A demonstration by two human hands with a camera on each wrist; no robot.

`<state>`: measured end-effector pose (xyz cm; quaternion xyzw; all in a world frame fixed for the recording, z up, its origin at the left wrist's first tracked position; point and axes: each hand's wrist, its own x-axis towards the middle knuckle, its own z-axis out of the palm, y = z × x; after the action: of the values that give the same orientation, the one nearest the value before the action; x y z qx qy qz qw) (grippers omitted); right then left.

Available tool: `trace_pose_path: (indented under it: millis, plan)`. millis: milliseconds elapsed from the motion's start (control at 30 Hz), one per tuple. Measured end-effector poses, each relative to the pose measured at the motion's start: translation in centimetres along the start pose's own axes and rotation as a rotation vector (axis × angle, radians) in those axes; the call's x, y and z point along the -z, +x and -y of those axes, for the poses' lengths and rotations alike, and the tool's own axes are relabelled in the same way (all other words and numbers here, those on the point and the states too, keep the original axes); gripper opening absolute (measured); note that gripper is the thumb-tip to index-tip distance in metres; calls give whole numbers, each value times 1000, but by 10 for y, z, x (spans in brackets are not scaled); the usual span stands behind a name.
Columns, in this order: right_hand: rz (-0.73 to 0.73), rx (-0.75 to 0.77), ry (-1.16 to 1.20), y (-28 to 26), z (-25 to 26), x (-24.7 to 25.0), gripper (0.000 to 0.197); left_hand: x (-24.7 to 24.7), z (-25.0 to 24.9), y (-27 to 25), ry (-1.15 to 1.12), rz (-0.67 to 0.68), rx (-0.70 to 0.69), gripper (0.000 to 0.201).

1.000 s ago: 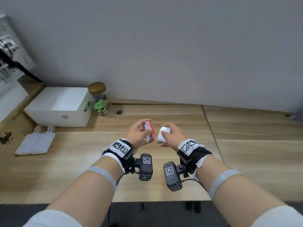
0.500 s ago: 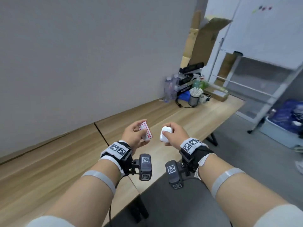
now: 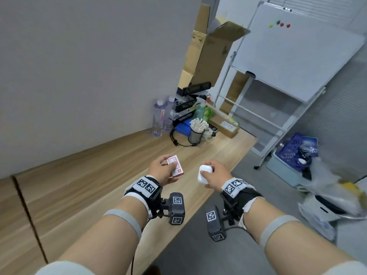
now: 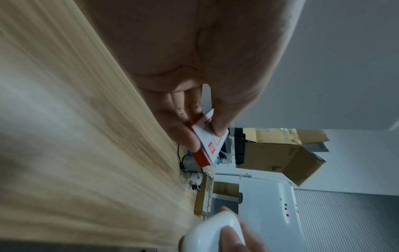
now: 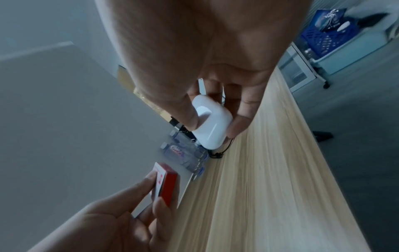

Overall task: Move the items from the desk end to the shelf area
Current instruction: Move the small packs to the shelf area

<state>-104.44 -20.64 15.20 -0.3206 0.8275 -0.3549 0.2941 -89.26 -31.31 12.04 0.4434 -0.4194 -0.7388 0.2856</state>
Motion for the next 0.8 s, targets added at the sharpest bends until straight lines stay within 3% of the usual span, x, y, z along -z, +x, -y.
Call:
trace_pose_path:
  millis: [200, 333, 533, 667, 800]
  plan:
    - [88, 9, -200, 99, -4, 7, 26, -17, -12, 96, 25, -113, 33, 35]
    - [162, -2, -267, 147, -20, 8, 36, -33, -6, 141, 59, -120, 60, 38]
    - [237, 45, -394, 240, -30, 10, 29, -56, 1, 204, 118, -171, 54, 44]
    - [296, 207, -460, 307, -39, 8, 26, -81, 6, 255, 188, -245, 38, 41]
    - [462, 410, -593, 352, -55, 19, 32, -122, 14, 299, 262, -387, 22, 29]
